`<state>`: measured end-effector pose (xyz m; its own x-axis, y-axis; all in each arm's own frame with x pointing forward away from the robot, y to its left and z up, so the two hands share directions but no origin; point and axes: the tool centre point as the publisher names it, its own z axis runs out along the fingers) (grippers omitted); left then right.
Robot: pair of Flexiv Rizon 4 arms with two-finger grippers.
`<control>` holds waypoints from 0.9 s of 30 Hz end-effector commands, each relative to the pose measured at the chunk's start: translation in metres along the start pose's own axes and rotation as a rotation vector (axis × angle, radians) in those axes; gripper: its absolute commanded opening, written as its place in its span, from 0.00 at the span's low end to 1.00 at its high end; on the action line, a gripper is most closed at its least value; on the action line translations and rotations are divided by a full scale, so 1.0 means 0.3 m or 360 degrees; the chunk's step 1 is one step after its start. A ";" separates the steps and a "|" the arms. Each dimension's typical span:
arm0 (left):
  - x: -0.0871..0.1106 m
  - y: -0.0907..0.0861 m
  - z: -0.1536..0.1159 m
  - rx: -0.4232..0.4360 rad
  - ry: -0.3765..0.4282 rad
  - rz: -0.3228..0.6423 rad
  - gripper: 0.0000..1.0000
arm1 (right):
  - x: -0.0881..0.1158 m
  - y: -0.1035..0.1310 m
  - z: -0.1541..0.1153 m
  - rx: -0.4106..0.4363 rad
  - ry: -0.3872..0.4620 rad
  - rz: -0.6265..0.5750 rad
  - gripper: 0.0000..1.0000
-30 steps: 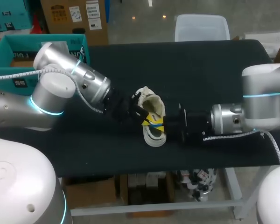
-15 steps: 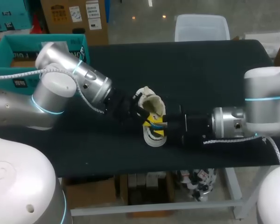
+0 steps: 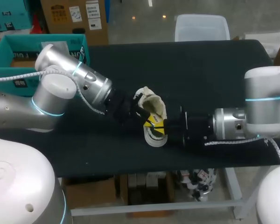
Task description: Open the shoe tongue, take the insole out of the shoe, put the insole back into the shoe, and pack the shoe into the shoebox
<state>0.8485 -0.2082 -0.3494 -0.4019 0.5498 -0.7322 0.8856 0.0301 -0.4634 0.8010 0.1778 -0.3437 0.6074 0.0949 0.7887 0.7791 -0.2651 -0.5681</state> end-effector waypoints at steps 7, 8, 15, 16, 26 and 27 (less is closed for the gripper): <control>-0.003 -0.077 -0.100 -0.0050 -0.0015 0.0046 0.87 | -0.005 0.044 0.004 0.0023 -0.0029 0.0019 0.00; -0.005 -0.086 -0.110 -0.0054 -0.0014 0.0049 0.91 | -0.005 0.047 0.005 0.0022 -0.0032 0.0021 0.00; -0.018 -0.114 -0.170 -0.0133 0.0022 0.0036 0.87 | 0.000 0.056 0.020 -0.0035 -0.0110 0.0056 0.00; -0.020 -0.114 -0.179 -0.0153 0.0027 0.0034 0.87 | 0.000 0.055 0.022 -0.0052 -0.0127 0.0060 0.00; -0.022 -0.105 -0.252 -0.0271 0.0093 -0.0035 0.93 | -0.020 0.033 0.027 -0.0158 -0.0271 0.0089 0.00; -0.021 -0.103 -0.257 -0.0278 0.0100 -0.0033 0.95 | -0.023 0.030 0.027 -0.0182 -0.0295 0.0097 0.00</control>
<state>0.8451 -0.1510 -0.2976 -0.4087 0.5936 -0.6932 0.9047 0.1632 -0.3936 0.8085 0.1803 -0.3623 0.6679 0.2011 0.7165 0.7322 -0.3497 -0.5844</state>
